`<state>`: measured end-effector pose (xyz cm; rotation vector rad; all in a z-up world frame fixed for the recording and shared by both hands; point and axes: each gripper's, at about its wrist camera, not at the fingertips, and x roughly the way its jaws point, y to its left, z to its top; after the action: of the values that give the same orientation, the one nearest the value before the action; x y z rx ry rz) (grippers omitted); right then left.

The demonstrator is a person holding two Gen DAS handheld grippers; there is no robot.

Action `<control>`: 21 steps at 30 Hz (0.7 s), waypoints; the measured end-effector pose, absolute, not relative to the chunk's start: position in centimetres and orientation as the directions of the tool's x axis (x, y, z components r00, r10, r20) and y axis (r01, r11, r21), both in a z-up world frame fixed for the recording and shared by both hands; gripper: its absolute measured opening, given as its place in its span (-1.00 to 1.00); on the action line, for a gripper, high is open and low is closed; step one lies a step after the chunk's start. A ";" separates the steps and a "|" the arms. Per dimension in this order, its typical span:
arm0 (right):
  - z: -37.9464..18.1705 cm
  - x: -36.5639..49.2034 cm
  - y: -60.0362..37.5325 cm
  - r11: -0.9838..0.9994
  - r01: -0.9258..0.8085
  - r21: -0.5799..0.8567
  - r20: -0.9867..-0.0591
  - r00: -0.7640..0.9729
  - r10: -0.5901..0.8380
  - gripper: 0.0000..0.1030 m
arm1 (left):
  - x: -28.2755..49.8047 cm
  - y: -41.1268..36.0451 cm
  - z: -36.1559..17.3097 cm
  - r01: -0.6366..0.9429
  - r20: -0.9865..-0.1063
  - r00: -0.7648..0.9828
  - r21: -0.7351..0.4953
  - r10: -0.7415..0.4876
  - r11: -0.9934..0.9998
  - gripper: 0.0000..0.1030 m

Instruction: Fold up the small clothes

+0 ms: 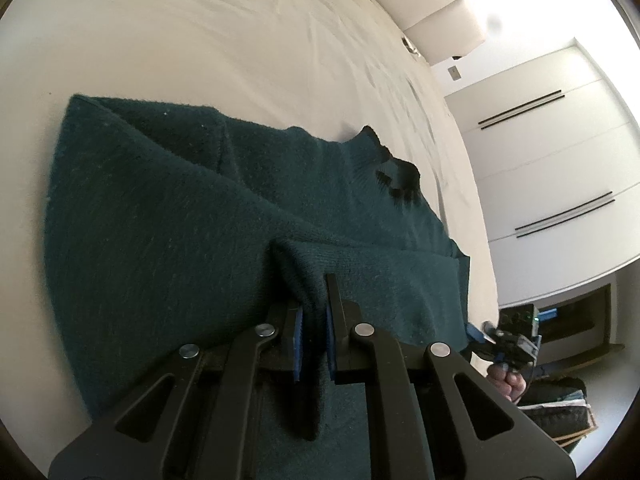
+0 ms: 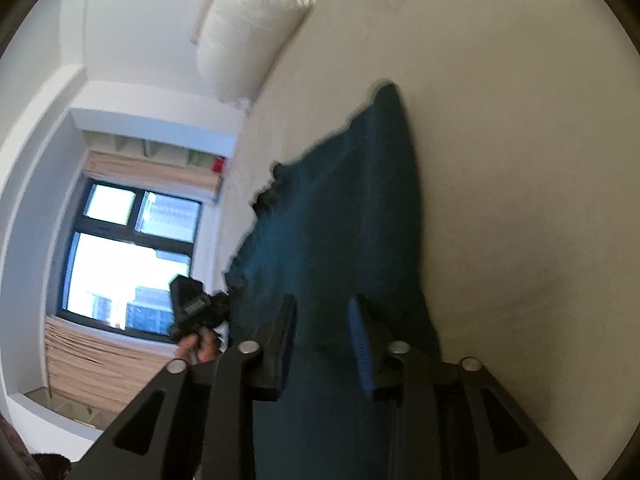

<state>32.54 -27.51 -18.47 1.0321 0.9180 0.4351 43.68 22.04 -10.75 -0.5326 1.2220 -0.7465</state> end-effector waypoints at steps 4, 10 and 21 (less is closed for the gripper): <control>-19.5 33.4 -26.7 0.519 0.097 0.849 -0.484 0.534 0.693 -0.17 | 42.6 22.6 -9.2 0.228 -0.660 0.223 -0.680 -0.717 0.697 -0.73; -18.0 31.9 -26.0 0.557 0.076 0.827 -0.494 0.571 0.656 0.03 | 39.9 25.3 -7.4 0.238 -0.669 0.290 -0.642 -0.684 0.729 -0.46; -14.3 26.8 -22.2 0.637 0.037 0.770 -0.535 0.582 0.613 0.26 | 29.4 30.7 -4.7 0.242 -0.656 0.352 -0.626 -0.668 0.742 0.30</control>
<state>26.83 -22.24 -14.29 0.8283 0.9019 0.3849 29.39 30.69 -4.72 -0.4658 1.0573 -0.6167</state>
